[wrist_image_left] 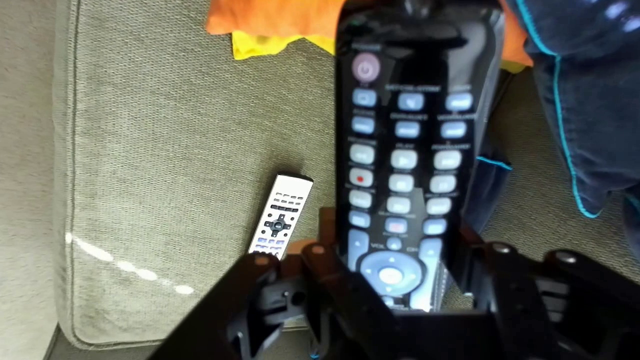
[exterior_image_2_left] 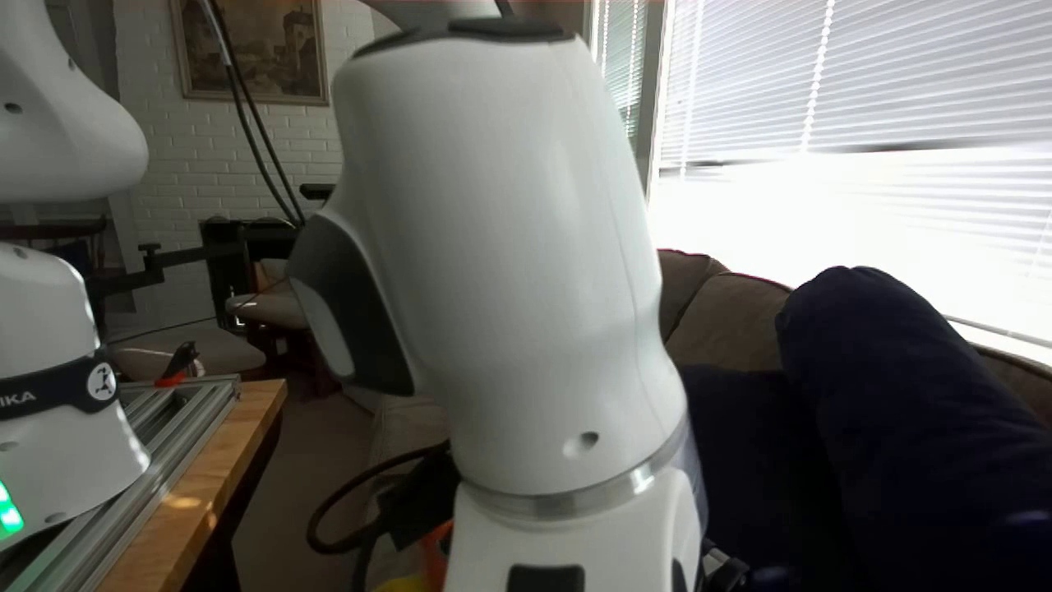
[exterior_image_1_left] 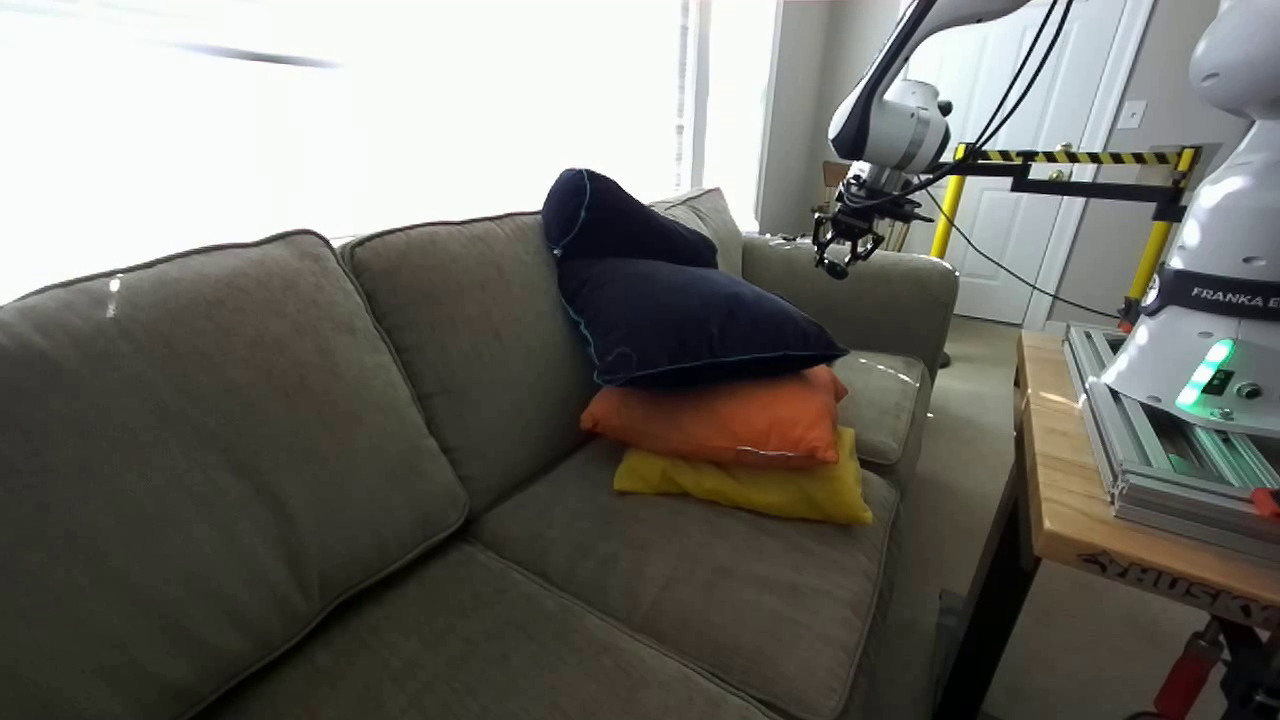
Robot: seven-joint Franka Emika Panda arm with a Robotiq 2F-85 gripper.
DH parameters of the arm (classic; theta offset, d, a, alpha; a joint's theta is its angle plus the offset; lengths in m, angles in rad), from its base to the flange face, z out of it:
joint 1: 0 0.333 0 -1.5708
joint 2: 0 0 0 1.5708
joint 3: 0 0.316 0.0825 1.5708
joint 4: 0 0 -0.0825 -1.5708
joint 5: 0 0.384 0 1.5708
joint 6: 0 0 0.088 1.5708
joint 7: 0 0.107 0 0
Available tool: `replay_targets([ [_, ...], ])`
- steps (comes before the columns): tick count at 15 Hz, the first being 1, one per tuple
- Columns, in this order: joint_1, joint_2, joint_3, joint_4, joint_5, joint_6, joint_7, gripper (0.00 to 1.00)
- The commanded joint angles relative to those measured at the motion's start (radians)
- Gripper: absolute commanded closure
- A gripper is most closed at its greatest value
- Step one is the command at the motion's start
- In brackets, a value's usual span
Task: Remove the black remote from the blue pillow and put it on the sofa
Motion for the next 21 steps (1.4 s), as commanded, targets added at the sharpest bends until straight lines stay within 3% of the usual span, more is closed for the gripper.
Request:
replay_targets([
  [1,-0.001,0.005,0.001,0.003,0.000,0.000,-0.003,0.47],
  [4,-0.001,0.008,0.005,0.006,0.000,0.000,-0.004,0.47],
  [5,-0.001,0.008,0.005,0.006,0.000,0.000,-0.004,0.72],
  [13,0.168,0.163,-0.193,0.100,-0.014,0.052,0.058,0.72],
  [21,0.223,0.345,-0.285,0.256,0.005,0.006,0.199,0.72],
])
